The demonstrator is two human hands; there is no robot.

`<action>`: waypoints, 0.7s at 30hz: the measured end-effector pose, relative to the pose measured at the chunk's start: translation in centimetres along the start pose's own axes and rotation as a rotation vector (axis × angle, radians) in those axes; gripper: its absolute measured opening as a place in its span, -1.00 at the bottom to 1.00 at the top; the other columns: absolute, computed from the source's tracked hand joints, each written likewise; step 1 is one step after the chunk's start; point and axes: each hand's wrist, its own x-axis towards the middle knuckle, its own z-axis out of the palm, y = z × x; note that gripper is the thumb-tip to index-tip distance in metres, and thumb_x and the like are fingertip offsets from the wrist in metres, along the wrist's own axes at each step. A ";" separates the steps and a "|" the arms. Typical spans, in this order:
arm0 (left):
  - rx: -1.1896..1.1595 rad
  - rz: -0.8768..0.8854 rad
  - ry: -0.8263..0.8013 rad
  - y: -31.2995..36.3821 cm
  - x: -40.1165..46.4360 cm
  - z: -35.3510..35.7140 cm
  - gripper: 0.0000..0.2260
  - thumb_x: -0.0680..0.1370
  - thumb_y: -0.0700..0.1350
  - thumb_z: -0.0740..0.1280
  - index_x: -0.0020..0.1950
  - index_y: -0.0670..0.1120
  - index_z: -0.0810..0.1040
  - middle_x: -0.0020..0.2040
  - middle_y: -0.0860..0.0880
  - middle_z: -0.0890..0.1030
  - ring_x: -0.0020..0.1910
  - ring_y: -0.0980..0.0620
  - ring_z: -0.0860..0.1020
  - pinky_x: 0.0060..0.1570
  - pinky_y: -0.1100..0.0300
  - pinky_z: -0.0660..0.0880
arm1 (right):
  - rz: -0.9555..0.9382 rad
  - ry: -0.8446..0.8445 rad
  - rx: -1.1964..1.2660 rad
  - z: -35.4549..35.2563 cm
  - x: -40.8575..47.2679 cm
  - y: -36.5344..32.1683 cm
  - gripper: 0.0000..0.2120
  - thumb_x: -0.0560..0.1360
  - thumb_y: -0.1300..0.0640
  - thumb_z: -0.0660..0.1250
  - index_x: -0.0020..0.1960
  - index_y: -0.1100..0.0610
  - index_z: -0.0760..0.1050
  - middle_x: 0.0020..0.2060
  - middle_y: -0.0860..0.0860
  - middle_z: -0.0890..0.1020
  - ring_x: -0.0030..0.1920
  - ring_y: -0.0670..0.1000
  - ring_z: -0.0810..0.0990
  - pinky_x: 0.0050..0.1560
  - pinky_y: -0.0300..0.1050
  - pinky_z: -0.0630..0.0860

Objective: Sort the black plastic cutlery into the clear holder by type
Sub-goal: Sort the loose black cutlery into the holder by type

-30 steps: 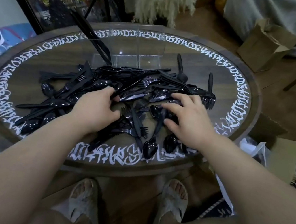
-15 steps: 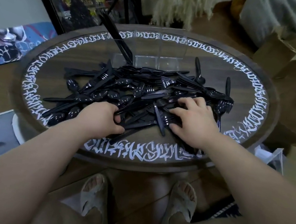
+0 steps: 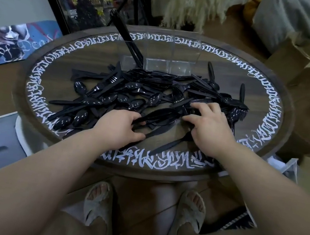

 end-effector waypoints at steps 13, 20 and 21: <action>0.073 -0.104 0.035 0.9 0.4 0.1 -0.34 0.39 0.18 0.46 0.42 0.03 0.35 0.12 0.02 0.59 0.02 0.01 0.56 -0.05 0.18 0.49 | -0.097 -0.021 -0.020 1.0 1.5 -2.8 -0.55 0.49 -0.23 0.27 0.27 -0.02 0.50 0.19 -0.06 0.39 0.25 0.06 0.21 0.21 -0.01 0.28; 0.033 -0.145 -0.034 0.0 0.4 -0.2 -0.76 0.42 0.12 0.45 -0.03 0.02 0.56 -0.26 0.10 0.50 -0.32 0.13 0.50 -0.33 0.23 0.45 | -0.116 -0.087 0.003 0.6 1.7 -2.9 -0.47 0.49 -0.22 0.28 0.39 -0.02 0.39 0.25 -0.07 0.42 0.27 0.05 0.22 0.25 0.01 0.32; 0.025 -0.141 -0.043 0.0 0.3 -0.1 -0.79 0.43 0.11 0.45 -0.07 0.02 0.56 -0.26 0.09 0.51 -0.33 0.14 0.50 -0.36 0.25 0.42 | -0.119 -0.094 0.003 0.6 1.7 -2.9 -0.49 0.49 -0.21 0.28 0.37 -0.02 0.41 0.24 -0.07 0.42 0.27 0.05 0.23 0.26 0.01 0.32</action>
